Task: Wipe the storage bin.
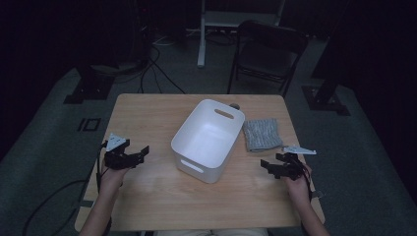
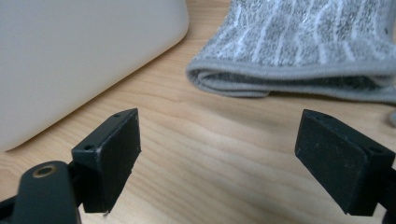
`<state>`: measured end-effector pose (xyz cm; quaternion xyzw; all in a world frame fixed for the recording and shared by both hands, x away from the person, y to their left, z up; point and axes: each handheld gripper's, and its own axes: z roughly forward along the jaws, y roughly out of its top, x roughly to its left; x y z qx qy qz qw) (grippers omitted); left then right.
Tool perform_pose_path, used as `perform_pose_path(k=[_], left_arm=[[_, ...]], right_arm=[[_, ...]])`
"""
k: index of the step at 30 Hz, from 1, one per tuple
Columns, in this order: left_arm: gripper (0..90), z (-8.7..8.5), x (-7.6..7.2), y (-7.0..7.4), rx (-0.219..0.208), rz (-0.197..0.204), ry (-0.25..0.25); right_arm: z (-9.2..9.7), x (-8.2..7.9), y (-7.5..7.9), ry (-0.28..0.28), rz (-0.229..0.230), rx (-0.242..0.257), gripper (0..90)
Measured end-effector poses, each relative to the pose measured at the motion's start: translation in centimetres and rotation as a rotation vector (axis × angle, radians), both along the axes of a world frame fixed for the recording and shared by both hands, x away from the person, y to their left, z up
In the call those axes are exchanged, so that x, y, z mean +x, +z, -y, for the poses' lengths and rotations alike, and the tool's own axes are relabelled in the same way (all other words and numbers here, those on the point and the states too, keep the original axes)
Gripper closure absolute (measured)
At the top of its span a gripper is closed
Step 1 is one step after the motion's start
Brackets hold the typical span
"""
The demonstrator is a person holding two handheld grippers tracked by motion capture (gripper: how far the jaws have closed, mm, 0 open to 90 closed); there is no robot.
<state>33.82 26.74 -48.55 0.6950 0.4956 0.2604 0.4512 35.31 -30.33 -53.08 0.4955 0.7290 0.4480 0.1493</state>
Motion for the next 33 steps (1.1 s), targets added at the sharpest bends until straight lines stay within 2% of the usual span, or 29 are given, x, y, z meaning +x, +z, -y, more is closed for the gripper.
perform_pose_path(k=[1, 6, 11, 12, 14, 20, 21, 22, 25, 29, 33], left_arm=[[14.1, 0.0, -0.1, -0.1, -0.001, -0.003, 0.003], [14.1, -0.6, -1.2, -1.4, 0.018, -0.017, 0.036], [14.2, -0.7, -2.2, -2.2, 0.020, -0.040, 0.035], [14.2, -0.6, -2.5, -2.4, 0.039, -0.043, 0.032], [14.1, -0.5, -2.9, -2.6, 0.044, -0.048, 0.026], [14.2, -0.7, -4.1, -3.2, 0.083, -0.054, 0.059], [14.2, -0.6, -4.4, -3.4, 0.107, -0.051, 0.064], [14.2, -0.6, -4.5, -3.4, 0.119, -0.049, 0.066], [14.2, -0.7, -5.0, -3.6, 0.119, -0.046, 0.069], [14.1, -1.0, -5.3, -3.9, 0.109, -0.044, 0.096], [14.2, -1.2, -5.4, -4.2, 0.125, -0.048, 0.116]], right_arm=[[0.0, -0.3, -0.1, 0.017, 0.001, 0.011, 14.1], [0.3, -1.4, -0.4, 0.014, -0.002, 0.017, 14.1], [0.9, -2.6, -0.6, 0.020, 0.007, 0.015, 14.1], [1.1, -2.8, -0.7, 0.019, 0.009, 0.008, 14.1], [1.4, -3.3, -0.9, 0.020, 0.005, 0.010, 14.0], [1.8, -4.6, -1.0, 0.008, 0.014, -0.026, 13.8], [1.8, -4.8, -1.1, 0.011, 0.021, -0.032, 13.8], [1.9, -5.2, -1.1, 0.005, 0.035, -0.032, 13.8], [2.3, -5.8, -1.2, -0.010, 0.040, -0.029, 13.8], [2.7, -6.3, -1.2, -0.038, 0.039, -0.034, 13.0], [2.8, -6.6, -1.6, -0.055, 0.038, -0.038, 12.4]])
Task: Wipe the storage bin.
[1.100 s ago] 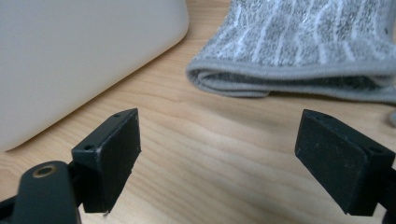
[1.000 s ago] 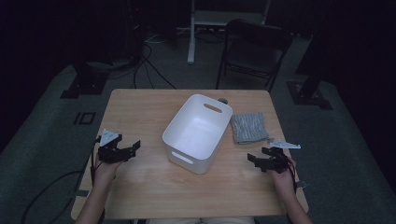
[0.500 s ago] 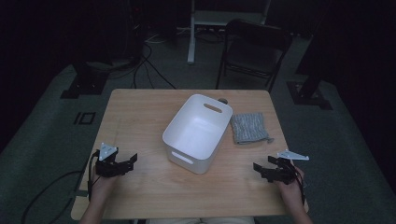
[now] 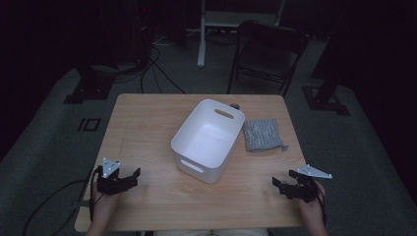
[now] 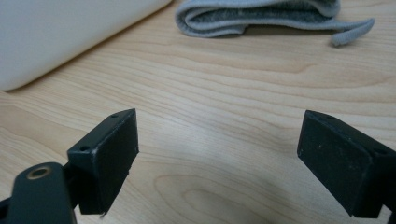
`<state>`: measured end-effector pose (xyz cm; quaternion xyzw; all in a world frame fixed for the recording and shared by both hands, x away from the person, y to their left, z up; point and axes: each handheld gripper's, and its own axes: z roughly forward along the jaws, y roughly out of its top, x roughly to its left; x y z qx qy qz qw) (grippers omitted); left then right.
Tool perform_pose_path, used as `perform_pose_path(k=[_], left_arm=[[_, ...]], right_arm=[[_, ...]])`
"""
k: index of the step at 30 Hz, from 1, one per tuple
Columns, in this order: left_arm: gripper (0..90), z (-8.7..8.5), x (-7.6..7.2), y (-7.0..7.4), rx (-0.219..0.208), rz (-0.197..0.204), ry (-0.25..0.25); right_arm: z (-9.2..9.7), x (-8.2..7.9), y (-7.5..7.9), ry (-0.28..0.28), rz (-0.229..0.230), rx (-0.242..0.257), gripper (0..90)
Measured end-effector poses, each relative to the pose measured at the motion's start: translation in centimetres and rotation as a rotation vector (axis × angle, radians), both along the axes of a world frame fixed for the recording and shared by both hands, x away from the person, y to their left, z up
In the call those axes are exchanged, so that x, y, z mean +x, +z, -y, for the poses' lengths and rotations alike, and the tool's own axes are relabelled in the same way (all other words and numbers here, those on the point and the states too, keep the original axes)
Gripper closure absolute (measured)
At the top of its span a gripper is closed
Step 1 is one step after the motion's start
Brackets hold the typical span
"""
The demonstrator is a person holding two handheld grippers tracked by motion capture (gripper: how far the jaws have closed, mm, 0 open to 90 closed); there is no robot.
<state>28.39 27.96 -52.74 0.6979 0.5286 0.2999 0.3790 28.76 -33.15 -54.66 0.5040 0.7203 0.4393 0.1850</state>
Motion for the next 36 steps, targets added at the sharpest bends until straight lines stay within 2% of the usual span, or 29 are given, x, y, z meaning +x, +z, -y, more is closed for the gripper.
perform_pose_path(k=[5, 10, 14, 17, 21, 22, 24, 25, 27, 29, 31, 34, 36], left_arm=[[14.2, -0.2, 0.3, -0.4, 0.003, -0.004, 0.032], [14.2, -0.5, 0.7, -0.7, 0.009, 0.004, 0.063], [14.2, -0.5, 1.2, -0.8, 0.006, -0.007, 0.082], [14.2, -0.2, 1.5, -1.0, 0.016, -0.004, 0.099], [14.2, -0.2, 1.8, -1.2, 0.016, -0.012, 0.114], [14.2, -0.3, 1.9, -1.5, 0.031, -0.026, 0.131], [14.2, -0.5, 2.0, -1.6, 0.030, -0.039, 0.143], [14.2, -0.6, 2.1, -1.7, 0.022, -0.047, 0.146], [14.2, -0.9, 2.2, -2.0, -0.016, -0.070, 0.164], [14.2, -1.0, 2.3, -2.3, 0.016, -0.091, 0.188], [14.2, -1.1, 2.4, -2.4, 0.015, -0.104, 0.202], [14.2, -0.9, 2.5, -2.6, 0.046, -0.122, 0.209], [14.2, -0.9, 2.5, -2.6, 0.057, -0.118, 0.212]], right_arm=[[-0.5, 0.4, -0.6, -0.035, -0.002, -0.044, 10.6], [-0.5, 0.9, -0.9, -0.052, -0.001, -0.048, 10.6], [-0.9, 1.2, -1.4, -0.079, -0.002, -0.082, 10.5], [-1.0, 1.7, -1.7, -0.097, -0.019, -0.090, 10.6], [-0.9, 1.6, -1.6, -0.130, -0.006, -0.081, 10.6], [-0.9, 1.7, -1.6, -0.141, -0.010, -0.082, 10.6], [-1.1, 2.0, -1.7, -0.162, -0.024, -0.093, 10.6], [-1.1, 2.2, -1.7, -0.167, -0.038, -0.088, 10.6], [-1.4, 2.4, -1.8, -0.177, -0.062, -0.111, 10.6], [-1.4, 2.4, -1.7, -0.185, -0.057, -0.115, 10.6], [-1.3, 2.4, -1.8, -0.210, -0.067, -0.118, 10.6], [-1.2, 2.4, -1.8, -0.227, -0.072, -0.118, 10.6], [-1.4, 2.5, -1.8, -0.242, -0.073, -0.156, 10.6]])
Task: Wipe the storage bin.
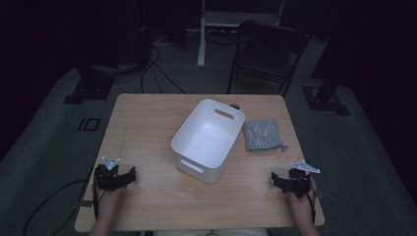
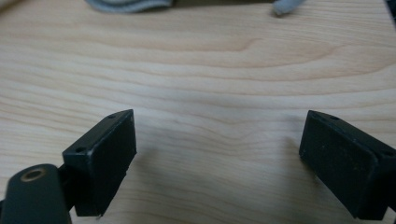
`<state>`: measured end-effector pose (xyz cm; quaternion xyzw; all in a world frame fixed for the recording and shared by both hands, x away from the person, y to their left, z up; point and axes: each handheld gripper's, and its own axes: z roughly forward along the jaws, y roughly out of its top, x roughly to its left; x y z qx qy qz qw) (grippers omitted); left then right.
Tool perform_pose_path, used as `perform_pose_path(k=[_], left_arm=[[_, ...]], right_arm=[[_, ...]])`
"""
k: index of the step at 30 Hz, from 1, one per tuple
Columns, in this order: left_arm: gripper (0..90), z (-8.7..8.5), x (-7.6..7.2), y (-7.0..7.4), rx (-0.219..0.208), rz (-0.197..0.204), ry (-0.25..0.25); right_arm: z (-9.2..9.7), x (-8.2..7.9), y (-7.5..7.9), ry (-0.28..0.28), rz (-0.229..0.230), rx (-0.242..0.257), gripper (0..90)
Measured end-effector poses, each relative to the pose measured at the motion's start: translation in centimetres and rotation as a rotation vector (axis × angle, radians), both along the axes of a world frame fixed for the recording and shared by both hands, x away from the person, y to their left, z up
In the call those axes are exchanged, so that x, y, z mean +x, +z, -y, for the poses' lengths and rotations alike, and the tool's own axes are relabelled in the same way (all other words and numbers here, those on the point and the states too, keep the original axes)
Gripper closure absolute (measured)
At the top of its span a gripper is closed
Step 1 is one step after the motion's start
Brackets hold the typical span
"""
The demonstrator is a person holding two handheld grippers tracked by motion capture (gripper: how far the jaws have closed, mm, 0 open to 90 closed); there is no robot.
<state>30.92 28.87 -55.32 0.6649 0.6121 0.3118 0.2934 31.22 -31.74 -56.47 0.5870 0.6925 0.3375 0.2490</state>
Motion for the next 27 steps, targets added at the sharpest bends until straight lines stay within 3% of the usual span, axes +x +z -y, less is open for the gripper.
perform_pose_path(k=[3, 6, 11, 27], left_arm=[[14.2, 0.01, 0.05, -0.04, 0.013, -0.015, 0.013], [14.1, -0.04, 0.19, -0.09, 0.018, -0.030, 0.012], [14.1, -0.60, 0.37, -0.11, -0.035, -0.049, 0.017], [14.1, -0.46, 0.52, -0.12, -0.035, -0.048, 0.012]], right_arm=[[-0.27, 0.02, -0.03, 0.007, -0.005, -0.040, 10.6], [-0.27, 0.02, -0.03, 0.007, -0.006, -0.039, 10.6], [-0.26, 0.02, -0.03, 0.007, -0.006, -0.039, 10.6], [-0.27, 0.02, -0.03, 0.007, -0.006, -0.039, 10.6]])
